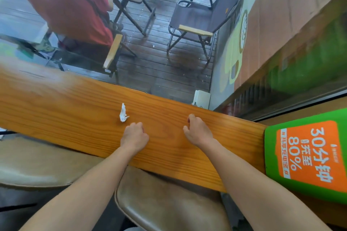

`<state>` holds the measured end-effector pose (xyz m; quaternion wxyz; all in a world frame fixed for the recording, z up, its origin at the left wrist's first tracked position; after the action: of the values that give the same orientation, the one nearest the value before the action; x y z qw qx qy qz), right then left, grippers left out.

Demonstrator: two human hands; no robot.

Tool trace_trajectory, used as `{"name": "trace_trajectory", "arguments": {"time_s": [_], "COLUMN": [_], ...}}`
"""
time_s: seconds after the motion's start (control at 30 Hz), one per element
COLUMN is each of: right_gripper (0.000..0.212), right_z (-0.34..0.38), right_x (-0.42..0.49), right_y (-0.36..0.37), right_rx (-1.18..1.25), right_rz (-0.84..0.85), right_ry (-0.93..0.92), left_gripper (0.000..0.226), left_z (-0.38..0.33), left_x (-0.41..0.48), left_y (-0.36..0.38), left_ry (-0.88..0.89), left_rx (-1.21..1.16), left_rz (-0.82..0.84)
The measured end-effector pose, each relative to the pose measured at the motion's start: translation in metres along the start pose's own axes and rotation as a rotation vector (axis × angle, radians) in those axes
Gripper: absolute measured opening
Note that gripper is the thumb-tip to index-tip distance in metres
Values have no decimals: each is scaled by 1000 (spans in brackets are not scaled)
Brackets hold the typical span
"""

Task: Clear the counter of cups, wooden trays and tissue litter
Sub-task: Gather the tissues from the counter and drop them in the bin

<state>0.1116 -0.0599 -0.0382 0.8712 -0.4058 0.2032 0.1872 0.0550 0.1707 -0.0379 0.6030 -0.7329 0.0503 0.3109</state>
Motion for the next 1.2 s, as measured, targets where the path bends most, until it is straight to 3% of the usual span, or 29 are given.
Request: {"name": "trace_trajectory", "arguments": {"time_s": [0.1, 0.27, 0.53, 0.9, 1.2], "right_gripper": [45, 64, 60, 29, 17], "right_z": [3, 2, -17, -7, 5], "right_x": [10, 21, 36, 28, 11], "right_y": [6, 16, 33, 65, 81], "right_rx": [-40, -108, -121, -108, -91], "right_rz": [-22, -61, -125, -190, -58], "right_ry": [64, 181, 280, 224, 196], "left_gripper": [12, 44, 57, 34, 22], "left_z": [18, 46, 75, 74, 65], "left_x": [19, 48, 91, 92, 84], "left_y": [-12, -24, -7, 9, 5], "left_ry": [-2, -46, -79, 106, 279], "left_rx": [57, 129, 87, 198, 242], "left_rz": [-74, -222, -157, -150, -124]}}
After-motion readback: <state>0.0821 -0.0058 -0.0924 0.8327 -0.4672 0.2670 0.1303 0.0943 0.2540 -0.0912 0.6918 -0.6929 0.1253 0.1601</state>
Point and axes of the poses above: each hand's wrist, its own x-axis towards the middle knuckle, its own y-axis out of the palm, z = x × y, the point moved 6 cm from there along x, towards the middle knuckle, and after that the axes turned 15 degrees about x, right-handed, at the moved point
